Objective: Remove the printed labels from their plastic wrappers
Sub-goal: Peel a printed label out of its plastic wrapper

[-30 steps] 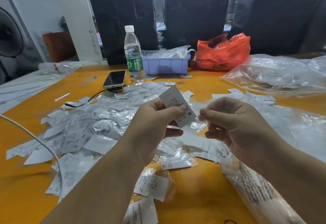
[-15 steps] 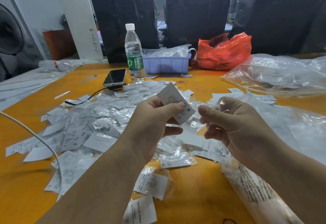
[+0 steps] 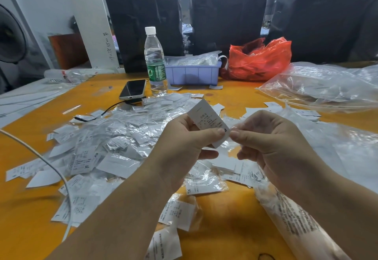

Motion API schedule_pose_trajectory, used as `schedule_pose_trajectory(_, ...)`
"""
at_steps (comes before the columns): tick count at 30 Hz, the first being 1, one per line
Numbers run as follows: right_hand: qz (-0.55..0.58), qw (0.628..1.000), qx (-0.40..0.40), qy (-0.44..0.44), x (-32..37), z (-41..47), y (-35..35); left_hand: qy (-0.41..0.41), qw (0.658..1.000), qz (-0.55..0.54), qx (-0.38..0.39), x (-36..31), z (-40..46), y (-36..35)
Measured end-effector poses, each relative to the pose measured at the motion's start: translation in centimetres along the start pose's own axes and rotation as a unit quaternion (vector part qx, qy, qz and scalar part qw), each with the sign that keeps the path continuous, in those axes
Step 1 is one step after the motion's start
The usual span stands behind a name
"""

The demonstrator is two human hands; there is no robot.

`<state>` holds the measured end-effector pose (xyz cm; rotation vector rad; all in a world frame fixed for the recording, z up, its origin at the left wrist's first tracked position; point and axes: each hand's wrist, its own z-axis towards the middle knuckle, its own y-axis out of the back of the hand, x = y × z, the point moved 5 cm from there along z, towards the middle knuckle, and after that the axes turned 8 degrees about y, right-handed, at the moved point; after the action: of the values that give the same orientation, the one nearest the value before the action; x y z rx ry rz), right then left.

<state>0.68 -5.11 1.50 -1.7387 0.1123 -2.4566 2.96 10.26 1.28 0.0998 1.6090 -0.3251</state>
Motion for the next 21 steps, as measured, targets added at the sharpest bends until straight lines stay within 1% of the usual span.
schedule_pose_trajectory(3,0.001,1.000,-0.005,0.006,0.18,0.01,0.12,-0.009,1.000,0.026,0.006,-0.04,-0.11,-0.24)
schedule_pose_trajectory(8,0.007,0.999,-0.028,0.014,0.46,0.16,0.29,-0.018,0.999,-0.010,-0.025,-0.26,0.05,0.44)
schedule_pose_trajectory(17,0.001,0.999,-0.027,0.018,0.46,0.01,0.21,-0.009,1.000,-0.022,0.006,-0.07,-0.03,-0.14)
schedule_pose_trajectory(21,0.005,1.000,-0.005,0.017,0.43,-0.13,-0.14,-0.012,1.000,-0.020,0.008,-0.13,-0.06,-0.18)
